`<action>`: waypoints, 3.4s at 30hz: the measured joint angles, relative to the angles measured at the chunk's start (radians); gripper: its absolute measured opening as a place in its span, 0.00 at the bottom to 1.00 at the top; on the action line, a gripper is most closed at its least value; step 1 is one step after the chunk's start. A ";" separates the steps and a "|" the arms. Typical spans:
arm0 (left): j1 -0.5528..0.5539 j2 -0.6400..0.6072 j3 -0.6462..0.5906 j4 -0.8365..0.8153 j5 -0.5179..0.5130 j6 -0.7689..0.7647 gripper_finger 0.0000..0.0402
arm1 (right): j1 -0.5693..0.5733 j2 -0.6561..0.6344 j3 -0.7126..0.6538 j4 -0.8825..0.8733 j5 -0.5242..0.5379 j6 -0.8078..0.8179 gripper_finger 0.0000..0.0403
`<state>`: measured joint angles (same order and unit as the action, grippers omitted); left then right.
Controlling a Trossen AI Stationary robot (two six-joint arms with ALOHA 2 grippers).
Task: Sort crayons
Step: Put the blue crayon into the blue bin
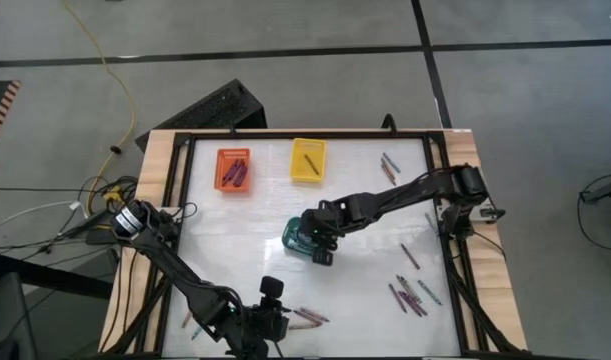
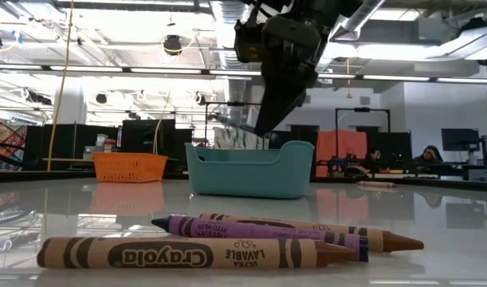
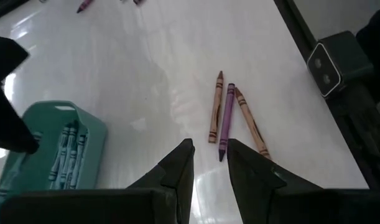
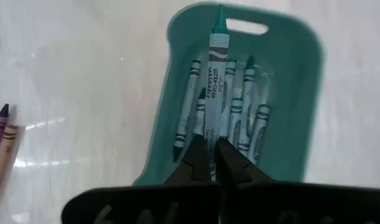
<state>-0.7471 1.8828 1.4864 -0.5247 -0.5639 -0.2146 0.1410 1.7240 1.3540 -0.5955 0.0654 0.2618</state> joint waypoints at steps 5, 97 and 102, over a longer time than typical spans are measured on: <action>0.000 0.000 0.000 -0.001 0.006 0.005 0.22 | -0.011 -0.001 0.000 -0.016 0.000 0.011 0.02; -0.026 0.001 0.000 0.022 -0.023 -0.001 0.22 | -0.663 -0.714 -0.689 -0.601 -0.014 0.257 0.33; -0.026 0.001 0.000 0.022 -0.023 -0.009 0.22 | -0.753 -0.710 -0.707 -0.580 -0.042 0.248 0.33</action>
<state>-0.7732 1.8835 1.4868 -0.5030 -0.5871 -0.2241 -0.6116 1.0144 0.6467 -1.1754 0.0232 0.5099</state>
